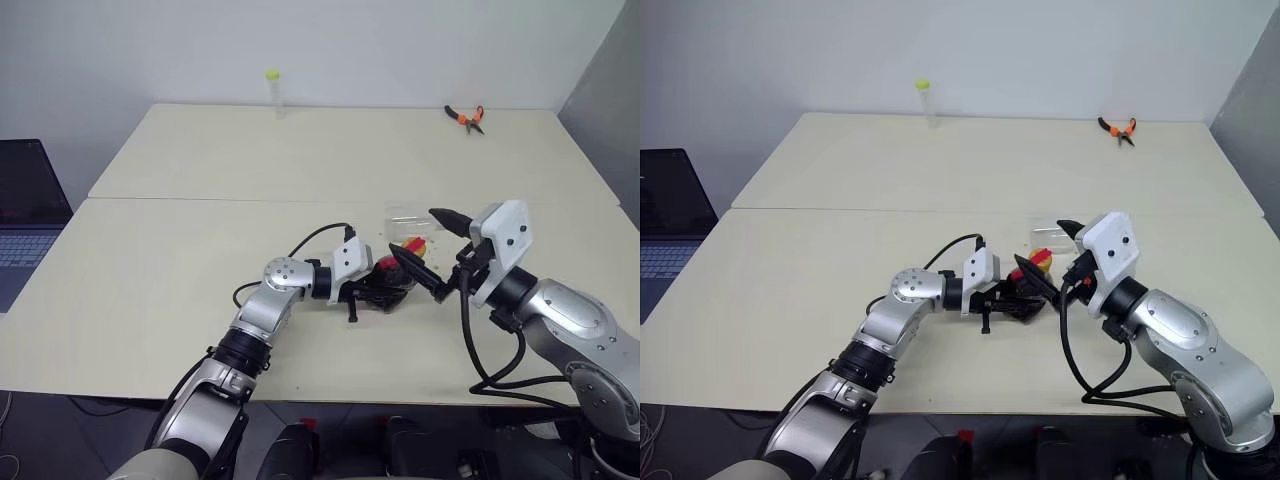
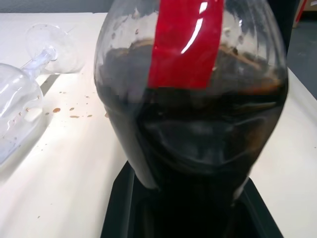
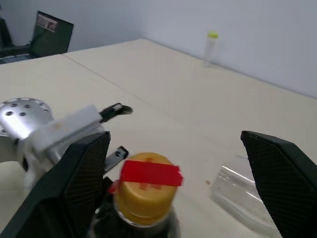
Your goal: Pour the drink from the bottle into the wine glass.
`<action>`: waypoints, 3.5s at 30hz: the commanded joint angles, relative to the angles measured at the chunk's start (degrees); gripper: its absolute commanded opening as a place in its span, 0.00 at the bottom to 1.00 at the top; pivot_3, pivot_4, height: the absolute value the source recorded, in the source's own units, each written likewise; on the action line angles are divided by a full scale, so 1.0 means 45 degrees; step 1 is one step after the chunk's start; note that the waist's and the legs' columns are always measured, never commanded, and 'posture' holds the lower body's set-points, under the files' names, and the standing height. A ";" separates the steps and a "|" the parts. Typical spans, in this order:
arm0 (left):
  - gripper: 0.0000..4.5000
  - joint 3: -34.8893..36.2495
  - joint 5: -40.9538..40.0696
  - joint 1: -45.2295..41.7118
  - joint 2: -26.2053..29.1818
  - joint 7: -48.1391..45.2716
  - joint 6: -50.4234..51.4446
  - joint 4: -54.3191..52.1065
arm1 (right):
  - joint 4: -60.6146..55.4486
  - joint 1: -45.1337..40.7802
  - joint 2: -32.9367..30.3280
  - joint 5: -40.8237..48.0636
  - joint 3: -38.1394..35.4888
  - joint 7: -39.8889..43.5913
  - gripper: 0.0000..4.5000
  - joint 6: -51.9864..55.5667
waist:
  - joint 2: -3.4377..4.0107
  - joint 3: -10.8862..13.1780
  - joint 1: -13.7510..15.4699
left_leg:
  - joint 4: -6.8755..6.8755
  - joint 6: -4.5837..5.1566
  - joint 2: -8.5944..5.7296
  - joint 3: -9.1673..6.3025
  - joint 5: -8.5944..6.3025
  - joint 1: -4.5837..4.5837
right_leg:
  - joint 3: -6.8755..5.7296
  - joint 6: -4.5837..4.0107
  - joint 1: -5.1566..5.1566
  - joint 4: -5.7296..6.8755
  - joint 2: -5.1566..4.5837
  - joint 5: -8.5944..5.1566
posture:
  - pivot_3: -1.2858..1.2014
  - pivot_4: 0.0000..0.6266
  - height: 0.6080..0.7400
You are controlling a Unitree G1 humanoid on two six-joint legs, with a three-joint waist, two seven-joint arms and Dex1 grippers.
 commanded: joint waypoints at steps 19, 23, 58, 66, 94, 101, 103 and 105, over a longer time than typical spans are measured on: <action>0.14 0.0230 -0.0125 -0.0421 -0.0112 0.0042 -0.0523 -0.0165 | -0.0775 0.2696 -0.1648 0.4669 -0.4576 0.2349 1.00 0.0610 | -0.0003 0.0002 -0.0043 | 0.0000 0.0017 0.0012 0.0009 -0.0009 0.0010 | 0.0006 -0.0001 0.0007 0.0013 0.0014 0.0001 | 0.52 0.24 1.00; 0.14 0.0231 -0.0116 -0.0509 -0.0159 0.0040 -0.0542 -0.0070 | -0.0826 0.1696 -0.0807 0.4293 -0.3018 0.0889 1.00 0.0687 | -0.0003 0.0002 -0.0066 | -0.0004 0.0016 0.0019 0.0009 -0.0009 0.0022 | 0.0008 -0.0001 0.0007 0.0022 0.0021 0.0001 | 0.52 0.24 1.00; 0.14 0.0269 -0.0157 -0.0545 -0.0332 0.0388 -0.0592 -0.0012 | 0.0731 0.0214 0.1068 0.3271 -0.1440 0.0196 0.26 0.0071 | -0.0002 0.0001 -0.0052 | 0.0001 0.0014 0.0008 0.0005 -0.0008 0.0010 | 0.0006 -0.0001 0.0001 0.0014 0.0011 0.0000 | 0.52 0.24 1.00; 0.14 0.0507 -0.0427 -0.0390 -0.0383 0.0610 -0.0502 -0.0220 | 0.0817 0.0270 0.1735 0.5595 -0.2983 -0.0578 0.26 0.0118 | -0.0002 0.0001 -0.0051 | 0.0001 0.0014 0.0007 0.0006 -0.0008 0.0009 | 0.0008 -0.0001 0.0001 0.0014 0.0008 0.0001 | 0.52 0.24 1.00; 0.14 0.0358 -0.1198 -0.0640 0.0004 -0.1250 -0.0177 -0.1233 | 0.6114 0.4714 0.1003 -0.2521 -0.2596 0.1504 0.26 -0.4695 | 0.0010 -0.0008 -0.0056 | -0.0004 0.0013 0.0012 0.0036 -0.0007 0.0034 | 0.0031 0.0002 0.0012 0.0021 0.0022 -0.0001 | 0.52 0.24 1.00; 0.14 0.0420 -0.1181 -0.0450 0.0051 -0.1004 -0.0172 -0.1381 | 0.6935 0.4576 0.0984 -0.2638 -0.2526 0.2240 0.56 -0.4664 | 0.0011 -0.0009 -0.0056 | -0.0005 0.0013 0.0014 0.0033 -0.0007 0.0034 | 0.0028 0.0002 0.0012 0.0021 0.0021 -0.0001 | 0.52 0.24 1.00; 0.14 0.0436 -0.1179 -0.0416 0.0058 -0.0927 -0.0149 -0.1444 | 0.6939 0.4665 0.0973 -0.2639 -0.2476 0.2401 0.72 -0.4585 | 0.0012 -0.0009 -0.0059 | -0.0005 0.0014 0.0014 0.0033 -0.0008 0.0034 | 0.0029 0.0002 0.0012 0.0021 0.0021 -0.0001 | 0.52 0.24 1.00; 0.14 0.0518 -0.1161 -0.0381 0.0088 -0.0738 -0.0129 -0.1494 | 0.6890 0.4816 0.0984 -0.2610 -0.2490 0.2529 0.89 -0.4495 | 0.0011 -0.0009 -0.0057 | -0.0004 0.0014 0.0014 0.0033 -0.0008 0.0035 | 0.0030 0.0002 0.0013 0.0021 0.0021 -0.0001 | 0.52 0.24 1.00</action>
